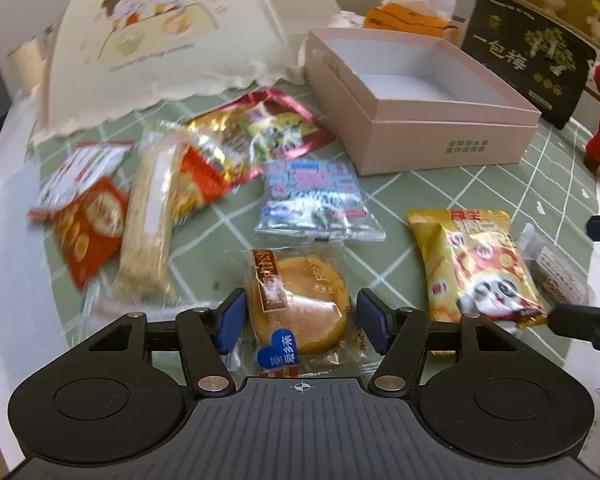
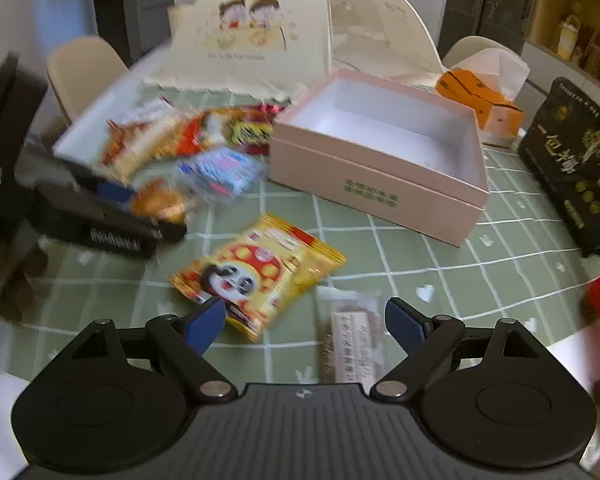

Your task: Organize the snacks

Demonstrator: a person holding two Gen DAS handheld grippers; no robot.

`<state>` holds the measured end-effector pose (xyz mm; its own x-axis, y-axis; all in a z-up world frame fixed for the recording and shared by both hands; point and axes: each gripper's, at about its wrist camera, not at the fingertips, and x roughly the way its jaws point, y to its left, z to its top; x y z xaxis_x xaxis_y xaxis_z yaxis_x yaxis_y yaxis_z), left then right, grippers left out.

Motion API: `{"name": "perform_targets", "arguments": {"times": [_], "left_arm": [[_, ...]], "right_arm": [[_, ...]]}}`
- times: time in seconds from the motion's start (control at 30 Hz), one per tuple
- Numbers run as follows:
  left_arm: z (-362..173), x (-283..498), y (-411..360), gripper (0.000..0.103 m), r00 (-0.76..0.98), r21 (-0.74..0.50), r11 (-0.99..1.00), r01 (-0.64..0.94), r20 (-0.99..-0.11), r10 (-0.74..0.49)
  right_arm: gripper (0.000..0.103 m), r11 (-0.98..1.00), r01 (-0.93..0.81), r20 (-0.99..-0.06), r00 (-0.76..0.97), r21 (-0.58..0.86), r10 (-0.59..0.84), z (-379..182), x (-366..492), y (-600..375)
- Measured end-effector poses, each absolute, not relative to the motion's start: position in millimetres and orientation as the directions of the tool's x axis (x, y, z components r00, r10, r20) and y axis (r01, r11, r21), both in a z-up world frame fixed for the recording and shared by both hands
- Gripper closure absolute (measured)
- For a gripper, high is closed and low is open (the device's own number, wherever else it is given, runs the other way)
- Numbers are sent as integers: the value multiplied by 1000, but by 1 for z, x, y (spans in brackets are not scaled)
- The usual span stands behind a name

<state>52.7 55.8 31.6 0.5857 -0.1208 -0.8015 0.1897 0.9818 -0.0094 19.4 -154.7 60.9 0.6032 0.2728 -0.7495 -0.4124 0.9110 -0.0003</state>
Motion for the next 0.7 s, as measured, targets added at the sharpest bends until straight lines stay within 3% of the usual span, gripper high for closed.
{"name": "perform_targets", "arguments": {"times": [0.13,0.33,0.57,0.7], "left_arm": [[32,27,55,41,569,-27,983,180,-812,-127],[32,-9,46,40,550,-23,980,197,-825,-130],[31,-24,48,40,585,-81,994,70,-804,-107],[32,-28,50,40,591,-104,994,32,-800,-103]], "right_arm": [[15,896,-435,-743,571,87,350,57,35,-148],[15,908,-410,-765,557,84,323,32,74,-128],[15,865,-502,-776,543,8,322,24,59,-147],[15,852,-521,-753,536,60,381,37,55,-163]]}}
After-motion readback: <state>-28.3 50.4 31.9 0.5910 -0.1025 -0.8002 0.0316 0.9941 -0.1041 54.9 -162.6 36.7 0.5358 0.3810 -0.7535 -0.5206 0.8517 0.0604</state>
